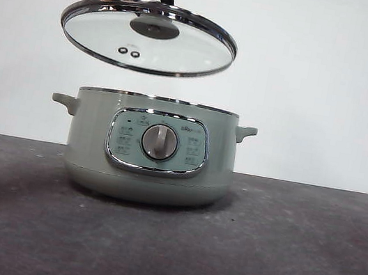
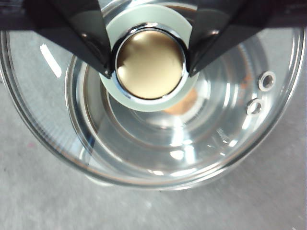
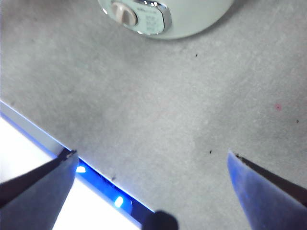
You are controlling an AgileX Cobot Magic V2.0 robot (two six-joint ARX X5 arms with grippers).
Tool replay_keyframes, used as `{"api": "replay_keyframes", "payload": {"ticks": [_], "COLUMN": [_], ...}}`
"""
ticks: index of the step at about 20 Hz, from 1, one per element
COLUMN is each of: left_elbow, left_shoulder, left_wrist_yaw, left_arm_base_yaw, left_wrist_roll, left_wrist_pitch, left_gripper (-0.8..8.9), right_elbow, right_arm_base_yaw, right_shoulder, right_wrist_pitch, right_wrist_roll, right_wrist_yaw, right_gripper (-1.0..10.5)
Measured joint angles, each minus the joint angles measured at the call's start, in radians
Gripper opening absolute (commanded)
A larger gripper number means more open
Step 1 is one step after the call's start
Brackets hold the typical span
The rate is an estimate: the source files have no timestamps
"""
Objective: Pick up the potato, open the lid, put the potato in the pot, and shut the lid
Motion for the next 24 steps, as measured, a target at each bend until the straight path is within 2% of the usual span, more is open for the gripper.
{"api": "replay_keyframes", "payload": {"ticks": [7,10,12,24], "left_elbow": [0.000,0.000,0.000,0.000], "left_shoulder": [0.106,0.125,0.127,0.127], "left_wrist_yaw": [-0.005,-0.064,-0.099,-0.130], "left_arm_base_yaw": [-0.059,-0.072,-0.074,-0.048], "left_wrist_roll": [-0.026,-0.034,-0.034,-0.041], "left_wrist_pitch": [0.020,0.027,0.035,0.051], "left_gripper": [-0.09,-0.09,-0.09,-0.10], "right_elbow": [-0.110,-0.144,-0.152,-0.153], "right_arm_base_yaw": [0.000,0.000,0.000,0.000], "right_shoulder": [-0.105,-0.129,-0.144,-0.163], "right_wrist_pitch": [-0.013,-0.029,-0.029,-0.027], "right_wrist_roll": [0.046,0.055,0.055,0.079], "right_wrist_yaw": [0.000,0.000,0.000,0.000], "right_gripper": [9.1,9.1,9.1,9.1]}}
